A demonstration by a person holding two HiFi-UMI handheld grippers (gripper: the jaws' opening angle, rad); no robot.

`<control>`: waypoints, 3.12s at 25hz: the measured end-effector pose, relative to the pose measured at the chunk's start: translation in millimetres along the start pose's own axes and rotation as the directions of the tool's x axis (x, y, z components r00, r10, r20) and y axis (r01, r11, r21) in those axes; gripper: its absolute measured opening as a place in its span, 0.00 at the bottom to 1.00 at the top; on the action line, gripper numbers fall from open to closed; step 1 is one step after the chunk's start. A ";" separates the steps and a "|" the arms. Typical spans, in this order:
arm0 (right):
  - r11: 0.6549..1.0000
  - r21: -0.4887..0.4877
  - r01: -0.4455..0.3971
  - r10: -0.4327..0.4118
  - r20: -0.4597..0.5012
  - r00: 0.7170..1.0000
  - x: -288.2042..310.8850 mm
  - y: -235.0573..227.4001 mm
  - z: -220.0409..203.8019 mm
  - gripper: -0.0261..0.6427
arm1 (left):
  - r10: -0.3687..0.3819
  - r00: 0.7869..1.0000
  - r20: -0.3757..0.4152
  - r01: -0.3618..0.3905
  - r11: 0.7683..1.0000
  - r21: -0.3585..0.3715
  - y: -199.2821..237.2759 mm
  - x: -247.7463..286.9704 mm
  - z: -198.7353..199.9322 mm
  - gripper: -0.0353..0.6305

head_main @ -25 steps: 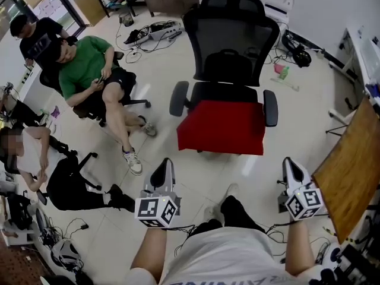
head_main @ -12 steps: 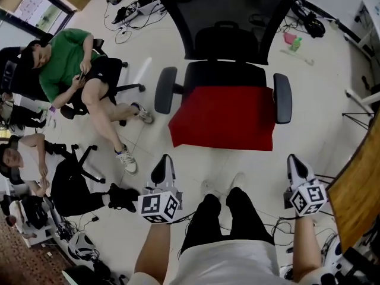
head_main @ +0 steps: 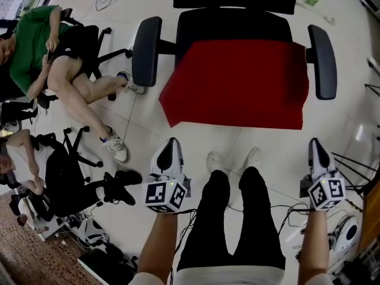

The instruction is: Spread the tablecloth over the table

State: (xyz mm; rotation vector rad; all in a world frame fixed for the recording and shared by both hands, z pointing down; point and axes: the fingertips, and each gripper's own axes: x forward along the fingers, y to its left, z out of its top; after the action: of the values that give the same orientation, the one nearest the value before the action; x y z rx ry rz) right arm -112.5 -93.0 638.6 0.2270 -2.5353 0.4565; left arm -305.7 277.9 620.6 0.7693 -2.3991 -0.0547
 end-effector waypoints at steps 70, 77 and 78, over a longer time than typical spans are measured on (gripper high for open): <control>0.937 0.268 -0.224 0.110 0.381 0.918 -62.8 29.0 155.7 0.06 | 0.032 0.981 0.191 -0.033 0.999 -0.002 26.5 -67.4 150.4 0.08; 0.948 0.236 -0.214 0.068 0.506 0.860 -140.8 44.4 286.4 0.06 | -0.012 0.921 0.390 -0.008 0.999 0.050 -2.0 -134.5 301.2 0.08; 0.953 0.224 -0.203 0.062 0.514 0.855 -154.1 46.2 300.0 0.06 | -0.027 0.910 0.414 0.002 0.998 0.061 -9.8 -145.0 318.6 0.08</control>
State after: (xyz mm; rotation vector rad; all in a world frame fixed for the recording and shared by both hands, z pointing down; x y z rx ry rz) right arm -142.0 -149.9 304.3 0.3044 -3.0062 0.9075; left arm -387.6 303.3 281.1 0.8744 -2.8074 -0.1702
